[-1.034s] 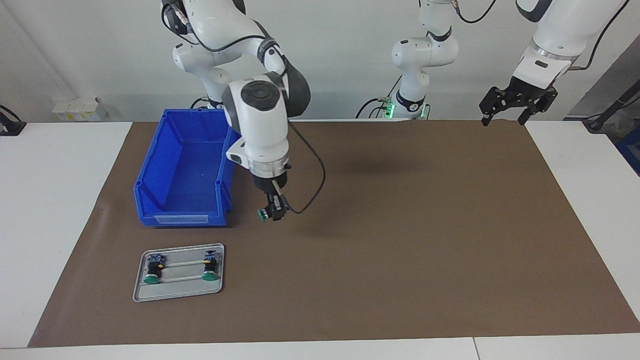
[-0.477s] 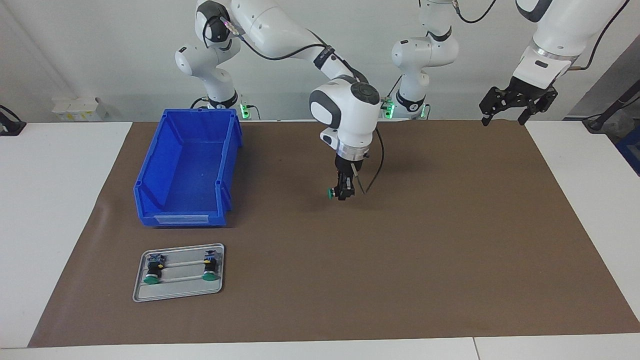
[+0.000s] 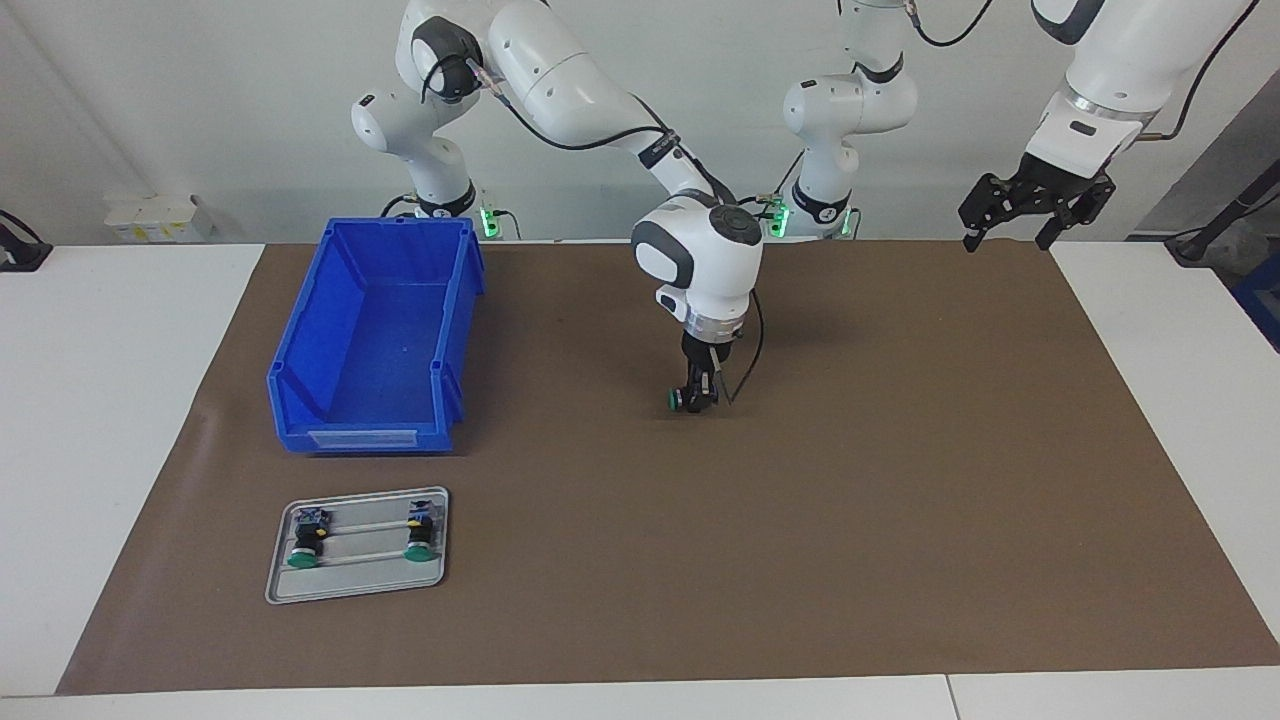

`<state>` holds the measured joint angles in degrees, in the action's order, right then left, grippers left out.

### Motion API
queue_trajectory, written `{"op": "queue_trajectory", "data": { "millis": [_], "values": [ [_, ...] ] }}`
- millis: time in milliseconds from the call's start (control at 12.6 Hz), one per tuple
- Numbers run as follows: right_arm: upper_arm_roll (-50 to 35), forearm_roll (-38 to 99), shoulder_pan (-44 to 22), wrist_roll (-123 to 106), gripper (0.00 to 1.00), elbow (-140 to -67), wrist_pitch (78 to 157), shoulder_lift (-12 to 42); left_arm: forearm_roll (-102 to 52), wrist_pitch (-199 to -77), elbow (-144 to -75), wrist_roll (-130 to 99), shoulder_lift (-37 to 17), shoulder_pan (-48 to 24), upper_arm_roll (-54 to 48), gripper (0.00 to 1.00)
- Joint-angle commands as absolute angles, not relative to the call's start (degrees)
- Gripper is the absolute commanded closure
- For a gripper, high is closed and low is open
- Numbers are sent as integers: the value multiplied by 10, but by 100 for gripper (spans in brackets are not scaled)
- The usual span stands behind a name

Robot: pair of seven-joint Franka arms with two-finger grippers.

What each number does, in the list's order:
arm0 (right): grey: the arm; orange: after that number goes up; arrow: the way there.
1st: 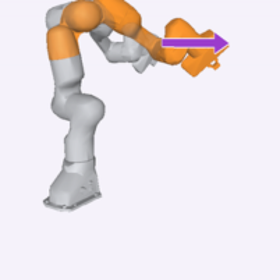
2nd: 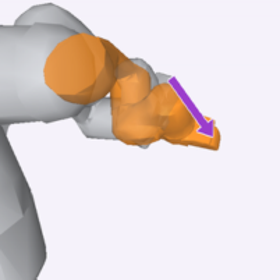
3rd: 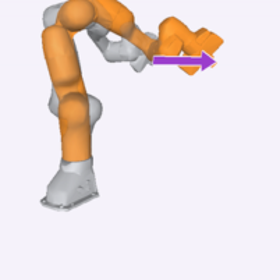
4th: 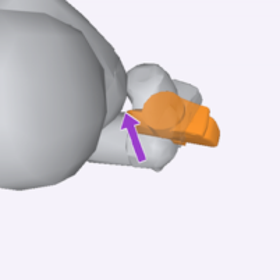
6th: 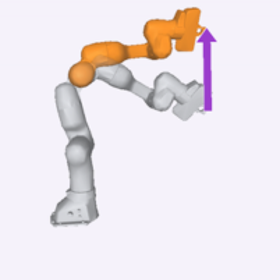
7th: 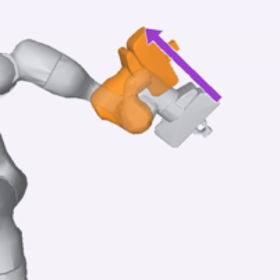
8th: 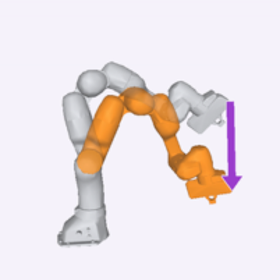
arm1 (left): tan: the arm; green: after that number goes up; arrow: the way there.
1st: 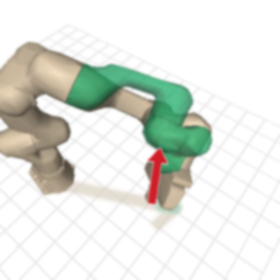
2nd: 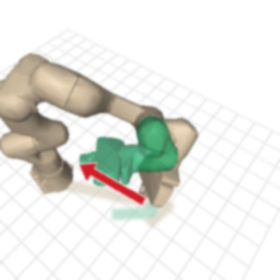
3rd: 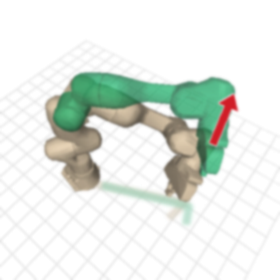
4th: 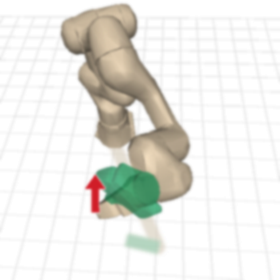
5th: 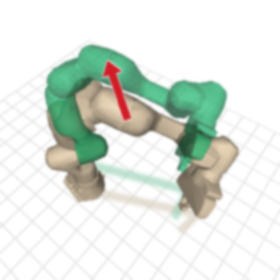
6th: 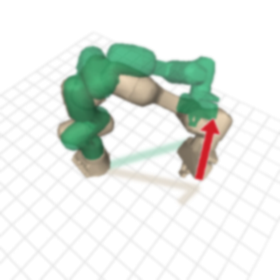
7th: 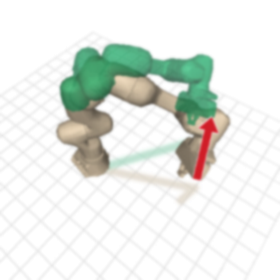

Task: Place and press button with both arms
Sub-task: 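Carry the button module to the table center and release it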

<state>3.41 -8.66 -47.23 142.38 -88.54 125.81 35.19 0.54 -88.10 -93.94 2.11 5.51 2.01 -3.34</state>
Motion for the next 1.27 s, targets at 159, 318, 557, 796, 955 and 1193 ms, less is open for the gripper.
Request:
{"op": "queue_trajectory", "data": {
  "millis": [159,318,557,796,955,1193],
  "values": [
    [33,-104,-478,1406,0,-940,1303,321,3,-882,-950,27,67,29,-37,0],
    [33,-103,-479,1357,0,-936,1300,309,3,-882,-950,27,67,28,-37,0],
    [33,-93,-431,1240,0,-966,1267,210,3,-868,-949,25,69,19,-43,0],
    [33,-81,-366,1026,0,-969,1183,140,3,-858,-950,24,71,10,-48,0],
    [33,-67,-311,875,0,-969,1153,107,3,-852,-950,25,73,10,-48,0],
    [34,-37,-224,619,0,-968,1101,56,3,-860,-950,25,73,9,-49,0]
  ]
}}
